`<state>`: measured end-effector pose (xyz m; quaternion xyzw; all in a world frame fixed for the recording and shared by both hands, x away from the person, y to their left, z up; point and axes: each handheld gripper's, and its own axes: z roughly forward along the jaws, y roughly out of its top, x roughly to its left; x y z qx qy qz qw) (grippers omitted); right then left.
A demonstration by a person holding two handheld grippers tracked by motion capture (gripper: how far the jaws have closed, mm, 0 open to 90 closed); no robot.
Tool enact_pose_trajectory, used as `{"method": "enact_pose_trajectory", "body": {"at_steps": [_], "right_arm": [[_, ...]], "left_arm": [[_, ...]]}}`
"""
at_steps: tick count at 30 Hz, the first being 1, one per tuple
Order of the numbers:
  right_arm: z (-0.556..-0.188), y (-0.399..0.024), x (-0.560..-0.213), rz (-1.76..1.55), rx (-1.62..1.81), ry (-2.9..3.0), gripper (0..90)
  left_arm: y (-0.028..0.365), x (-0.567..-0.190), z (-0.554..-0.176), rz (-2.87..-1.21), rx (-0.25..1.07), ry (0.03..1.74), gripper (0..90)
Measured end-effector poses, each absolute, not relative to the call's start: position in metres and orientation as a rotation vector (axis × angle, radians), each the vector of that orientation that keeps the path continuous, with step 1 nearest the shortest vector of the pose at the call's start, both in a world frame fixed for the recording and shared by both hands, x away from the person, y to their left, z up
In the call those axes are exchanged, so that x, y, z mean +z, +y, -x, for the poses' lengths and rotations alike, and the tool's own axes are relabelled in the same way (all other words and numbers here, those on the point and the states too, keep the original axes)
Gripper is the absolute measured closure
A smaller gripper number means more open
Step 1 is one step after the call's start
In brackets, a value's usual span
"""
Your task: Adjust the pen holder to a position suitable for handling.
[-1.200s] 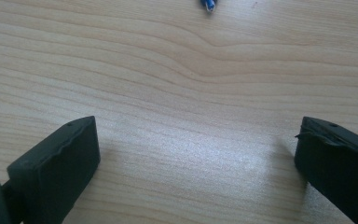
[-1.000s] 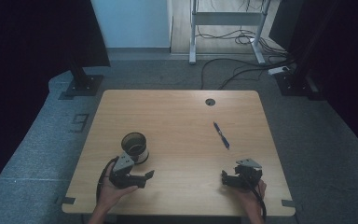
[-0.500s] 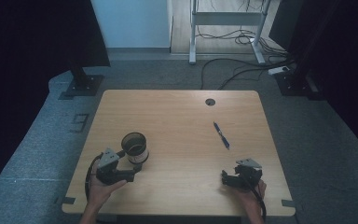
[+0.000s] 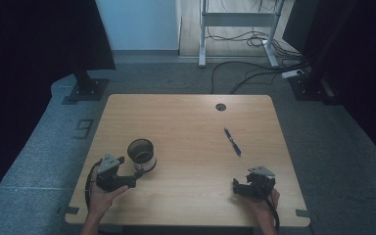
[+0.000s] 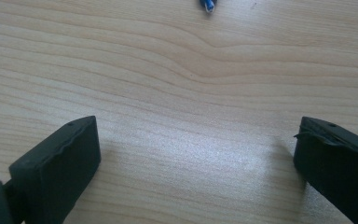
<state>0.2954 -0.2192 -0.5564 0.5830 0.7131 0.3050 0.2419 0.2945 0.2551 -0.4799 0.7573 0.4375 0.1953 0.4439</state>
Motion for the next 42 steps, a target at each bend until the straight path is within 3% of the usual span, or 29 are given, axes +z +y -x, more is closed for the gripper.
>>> {"method": "enact_pose_trajectory", "body": {"at_steps": [9, 42], "right_arm": [[-0.295, -0.219, -0.556, -1.594, 0.832, 1.948, 0.0], [-0.295, -0.219, -0.556, -1.594, 0.835, 1.948, 0.1]], "left_arm": [[0.258, -0.490, -0.301, -1.865, 0.481, 1.142, 4.2], [0.233, -0.512, -0.352, -1.932, 0.500, 1.214, 5.1]]}}
